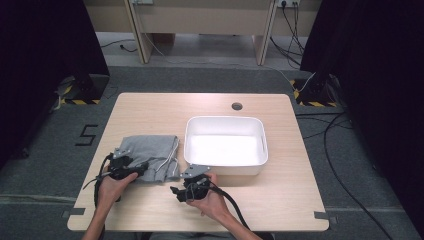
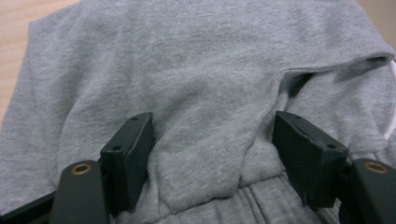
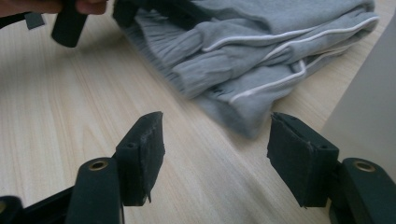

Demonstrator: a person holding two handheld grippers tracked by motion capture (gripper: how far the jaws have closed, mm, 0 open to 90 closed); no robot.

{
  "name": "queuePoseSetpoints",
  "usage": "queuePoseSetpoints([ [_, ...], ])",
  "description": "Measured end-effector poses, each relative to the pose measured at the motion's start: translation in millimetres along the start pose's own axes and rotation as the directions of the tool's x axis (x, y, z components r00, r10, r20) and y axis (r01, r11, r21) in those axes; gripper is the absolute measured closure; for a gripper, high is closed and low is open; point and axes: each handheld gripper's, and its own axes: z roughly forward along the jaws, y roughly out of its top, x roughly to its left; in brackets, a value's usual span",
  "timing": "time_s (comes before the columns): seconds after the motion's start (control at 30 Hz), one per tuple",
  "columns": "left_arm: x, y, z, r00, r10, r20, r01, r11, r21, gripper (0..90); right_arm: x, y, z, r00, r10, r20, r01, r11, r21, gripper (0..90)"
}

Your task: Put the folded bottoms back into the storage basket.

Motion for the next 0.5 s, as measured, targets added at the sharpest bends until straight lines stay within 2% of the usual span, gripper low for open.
queuePoseSetpoints([
  [0.3,-18.6,-31.3,-27.9,0.9999,0.008,0.008,-0.008,0.9997,-0.024,29.4,0.8,-2.5,-4.2,1.0000,0.004,-0.007,-0.004,1.0000,-0.003,36.0],
  [0.4,-27.4,-39.5,-36.9,0.9998,0.014,0.012,-0.014,0.9998,-0.015,29.3,2.2,-4.3,-5.4,0.9999,0.005,-0.010,-0.006,1.0000,-0.006,35.5],
  [0.5,-37.0,-48.3,-44.6,0.9999,0.008,0.012,-0.008,0.9998,-0.017,29.1,4.0,-5.1,-5.3,0.9991,0.037,-0.020,-0.037,0.9993,-0.004,33.0],
])
